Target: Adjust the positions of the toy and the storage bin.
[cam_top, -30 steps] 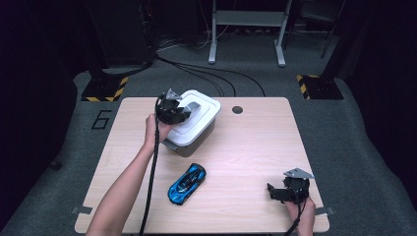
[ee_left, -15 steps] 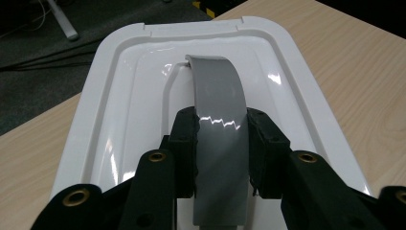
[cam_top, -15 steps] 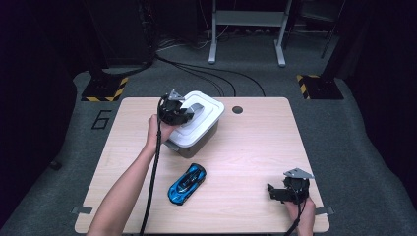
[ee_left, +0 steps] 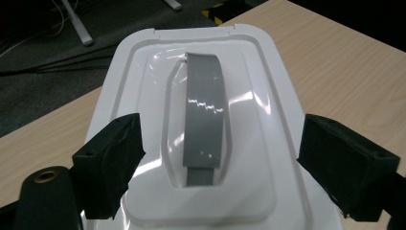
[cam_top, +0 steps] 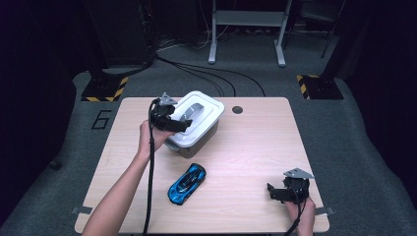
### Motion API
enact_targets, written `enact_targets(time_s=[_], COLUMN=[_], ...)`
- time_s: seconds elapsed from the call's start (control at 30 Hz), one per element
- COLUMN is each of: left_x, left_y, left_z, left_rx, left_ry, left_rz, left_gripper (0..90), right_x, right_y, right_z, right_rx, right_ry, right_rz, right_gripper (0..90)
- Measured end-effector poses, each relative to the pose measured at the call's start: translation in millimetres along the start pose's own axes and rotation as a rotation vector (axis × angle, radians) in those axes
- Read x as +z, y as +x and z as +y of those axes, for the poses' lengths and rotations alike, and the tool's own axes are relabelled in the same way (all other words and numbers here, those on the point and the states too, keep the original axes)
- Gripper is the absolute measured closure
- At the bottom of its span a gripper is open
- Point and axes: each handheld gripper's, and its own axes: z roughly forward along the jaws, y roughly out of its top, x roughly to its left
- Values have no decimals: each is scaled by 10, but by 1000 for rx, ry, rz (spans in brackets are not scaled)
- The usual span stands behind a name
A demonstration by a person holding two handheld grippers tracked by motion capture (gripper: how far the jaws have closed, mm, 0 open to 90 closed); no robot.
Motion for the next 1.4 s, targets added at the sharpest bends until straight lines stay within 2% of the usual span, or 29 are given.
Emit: enact_targets(time_s=[0.03,0.23,0.33,0.53,0.67,0.7,0.77,0.87,0.9,0.97,1.1,1.17,1.2,1.4], left_x=[-115,-430,-531,-615,-567,-567,-524,-451,-417,-365,-232,-188,-104,143], left_y=[-54,-233,-338,-554,-699,-699,-783,-831,-854,-874,-933,-949,-968,-1046], left_z=[-64,-294,-416,-664,-855,-855,-987,-1117,-1163,-1241,-1389,-1424,-1470,-1560], left_rx=[7,22,29,45,46,46,53,58,43,39,30,29,18,7], left_ry=[-10,-15,-26,0,29,29,70,114,117,145,197,199,228,296], left_rz=[-4,-1,4,-4,-15,-15,-36,-53,-55,-78,-97,-91,-104,-81], left_gripper=[136,62,42,17,2,2,1,0,0,0,1,1,1,3], right_x=[1,1,0,0,0,0,0,0,0,0,0,0,0,-1], right_y=[1,1,1,1,1,1,2,2,3,3,4,4,4,4], right_z=[0,0,0,0,0,0,0,0,0,0,0,0,0,0], right_rx=[0,0,0,0,-1,-1,0,0,0,0,0,0,0,0], right_ry=[-1,0,1,1,1,1,0,0,0,0,0,0,0,0], right_rz=[0,0,0,0,0,0,-1,-1,-1,-1,-1,-2,-2,-2], right_gripper=[21,21,21,21,21,21,21,21,21,21,21,21,21,21])
